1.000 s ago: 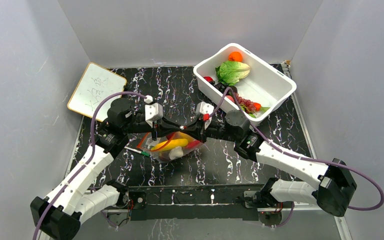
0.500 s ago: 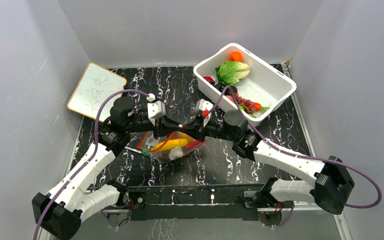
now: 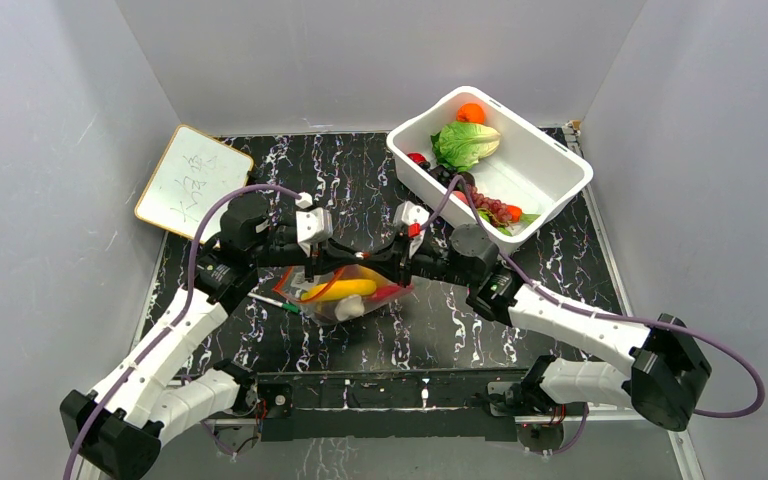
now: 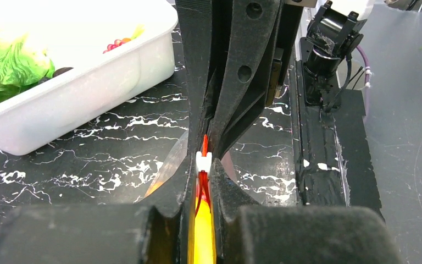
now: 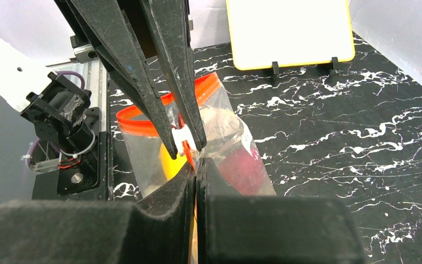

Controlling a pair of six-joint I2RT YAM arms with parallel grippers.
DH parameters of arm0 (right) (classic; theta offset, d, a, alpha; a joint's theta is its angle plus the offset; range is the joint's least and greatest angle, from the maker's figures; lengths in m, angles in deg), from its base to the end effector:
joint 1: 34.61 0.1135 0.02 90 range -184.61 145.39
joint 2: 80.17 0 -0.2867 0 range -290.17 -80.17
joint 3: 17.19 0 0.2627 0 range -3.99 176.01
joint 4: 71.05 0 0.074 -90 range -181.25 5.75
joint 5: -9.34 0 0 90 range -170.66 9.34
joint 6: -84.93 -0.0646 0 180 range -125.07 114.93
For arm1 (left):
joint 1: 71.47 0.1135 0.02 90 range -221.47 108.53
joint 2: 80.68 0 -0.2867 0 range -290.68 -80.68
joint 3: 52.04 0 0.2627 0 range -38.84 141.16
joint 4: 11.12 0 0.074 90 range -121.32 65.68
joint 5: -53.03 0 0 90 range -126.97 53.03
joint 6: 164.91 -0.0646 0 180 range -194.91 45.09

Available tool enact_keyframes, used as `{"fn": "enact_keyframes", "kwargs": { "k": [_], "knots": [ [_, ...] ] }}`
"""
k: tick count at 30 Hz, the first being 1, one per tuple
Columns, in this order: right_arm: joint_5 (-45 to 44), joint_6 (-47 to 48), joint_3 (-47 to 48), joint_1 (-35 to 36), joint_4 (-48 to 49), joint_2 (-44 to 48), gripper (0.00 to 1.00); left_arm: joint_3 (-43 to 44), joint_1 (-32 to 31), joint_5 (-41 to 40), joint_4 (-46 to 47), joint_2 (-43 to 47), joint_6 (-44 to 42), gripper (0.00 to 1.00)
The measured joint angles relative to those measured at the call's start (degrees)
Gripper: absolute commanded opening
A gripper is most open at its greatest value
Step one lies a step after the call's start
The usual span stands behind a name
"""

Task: Place the food in the zip-top bag and seal the zipper
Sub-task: Zip the zipper food storage bag at the center of the board.

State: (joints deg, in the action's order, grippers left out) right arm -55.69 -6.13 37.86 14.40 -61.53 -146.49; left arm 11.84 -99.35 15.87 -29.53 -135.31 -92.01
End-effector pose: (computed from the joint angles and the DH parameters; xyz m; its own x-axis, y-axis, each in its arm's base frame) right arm 0.1729 0.2406 0.3207 -0.0378 -0.0179 -0.9991 -0.9605 0.2765 0.0314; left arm 0.1747 -0.1507 0.3715 0.1531 0.1200 -0.9809 0.9761 0.1368 0.1690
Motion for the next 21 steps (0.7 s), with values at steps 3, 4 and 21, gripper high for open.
{"fn": "enact_keyframes", "kwargs": {
  "k": [3, 4, 21],
  "knots": [
    [0.0, 0.1, -0.5, 0.1, 0.2, 0.5, 0.0, 0.5, 0.0, -0.1, -2.3, 0.2, -1.5, 0.0],
    [0.0, 0.1, -0.5, 0.1, 0.2, 0.6, 0.0, 0.7, 0.0, -0.1, -2.8, 0.2, -1.9, 0.0],
    [1.2, 2.1, -1.1, 0.1, -1.6, 3.2, 0.0, 2.1, -0.1, -0.4, -6.4, 0.1, -4.4, 0.0]
  ]
}}
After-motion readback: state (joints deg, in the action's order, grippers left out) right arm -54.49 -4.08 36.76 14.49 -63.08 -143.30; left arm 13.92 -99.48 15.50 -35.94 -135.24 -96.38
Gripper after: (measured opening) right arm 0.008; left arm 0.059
